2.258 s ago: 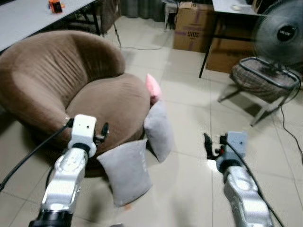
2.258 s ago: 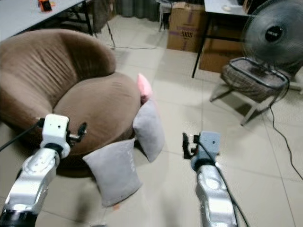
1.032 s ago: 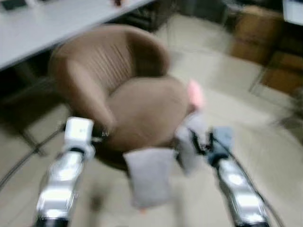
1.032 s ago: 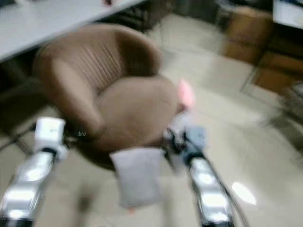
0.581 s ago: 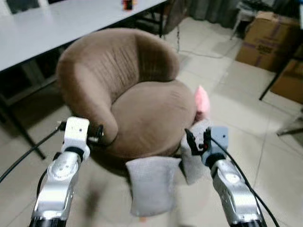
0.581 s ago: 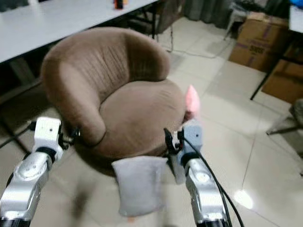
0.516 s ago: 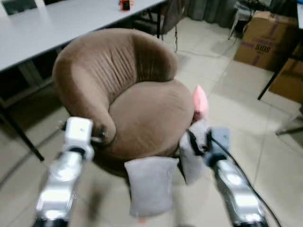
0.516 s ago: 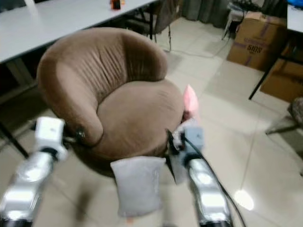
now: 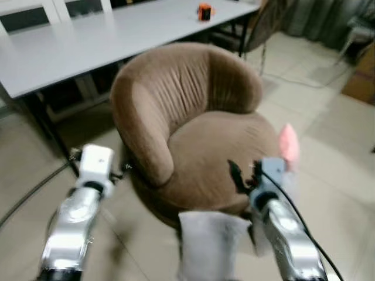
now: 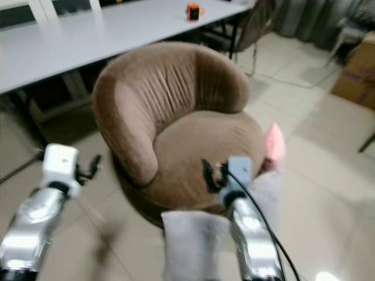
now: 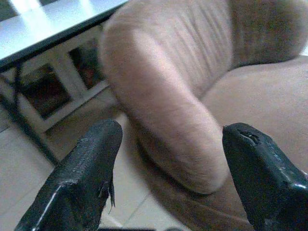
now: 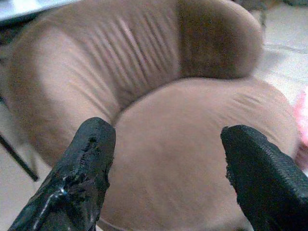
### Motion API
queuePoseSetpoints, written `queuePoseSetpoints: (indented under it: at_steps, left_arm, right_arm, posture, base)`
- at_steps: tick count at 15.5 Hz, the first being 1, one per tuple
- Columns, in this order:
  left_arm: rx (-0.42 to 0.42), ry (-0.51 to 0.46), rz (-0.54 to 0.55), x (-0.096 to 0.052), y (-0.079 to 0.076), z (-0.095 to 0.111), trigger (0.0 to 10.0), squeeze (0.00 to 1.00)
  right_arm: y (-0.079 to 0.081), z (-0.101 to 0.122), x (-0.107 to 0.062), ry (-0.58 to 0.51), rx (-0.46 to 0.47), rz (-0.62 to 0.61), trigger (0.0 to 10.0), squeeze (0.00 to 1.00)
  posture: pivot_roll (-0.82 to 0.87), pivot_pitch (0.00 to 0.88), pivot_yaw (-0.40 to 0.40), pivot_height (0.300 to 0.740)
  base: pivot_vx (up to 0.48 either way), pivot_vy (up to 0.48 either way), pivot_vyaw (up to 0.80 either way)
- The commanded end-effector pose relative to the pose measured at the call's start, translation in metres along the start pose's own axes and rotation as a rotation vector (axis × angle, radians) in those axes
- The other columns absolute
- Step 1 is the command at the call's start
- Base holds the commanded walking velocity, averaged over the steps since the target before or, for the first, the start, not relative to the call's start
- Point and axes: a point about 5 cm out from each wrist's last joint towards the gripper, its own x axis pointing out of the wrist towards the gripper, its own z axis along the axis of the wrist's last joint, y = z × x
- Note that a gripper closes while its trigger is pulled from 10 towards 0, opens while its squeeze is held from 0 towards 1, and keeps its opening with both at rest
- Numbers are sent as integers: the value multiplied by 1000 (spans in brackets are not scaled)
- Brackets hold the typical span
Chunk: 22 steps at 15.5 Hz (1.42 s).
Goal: Move the pillow to the sofa from floor
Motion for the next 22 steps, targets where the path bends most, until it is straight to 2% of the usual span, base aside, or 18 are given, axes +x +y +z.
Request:
queuePoseSetpoints:
  at_steps: [1, 4, 9, 14, 17, 22]
  left_arm:
    - [20, -6, -2, 0, 3, 3, 10000, 0]
    - [27, -7, -15, 1, 1, 3, 10000, 0]
    - [82, -34, -29, 9, 1, 8, 10000, 0]
    - [-2, -19, -11, 12, -1, 3, 10000, 0]
    - [-6, -24, 1, 12, 0, 3, 10000, 0]
    - [2, -58, 52, 13, 3, 7, 10000, 0]
  right_arm:
    - [-1, 6, 1, -19, 10, -7, 10000, 0]
    - [-2, 6, 1, -21, 16, -9, 10000, 0]
    - [-3, 4, 2, -6, 19, -19, 10000, 0]
    - [-7, 4, 3, -4, 10, -31, 10000, 0]
    - [-9, 2, 3, -5, 9, -39, 10000, 0]
    - [-10, -1, 6, 1, 1, -40, 10000, 0]
  posture:
    - [-13, 6, 14, 740]
    - [-13, 4, 17, 740]
    - [-10, 14, 9, 740]
    - [-24, 26, 10, 696]
    - [-24, 26, 9, 676]
    - [-22, 25, 5, 676]
  base:
    - [266, 0, 0]
    - [258, 0, 0]
    - [0, 0, 0]
    - [0, 0, 0]
    - [0, 0, 0]
    - [0, 0, 0]
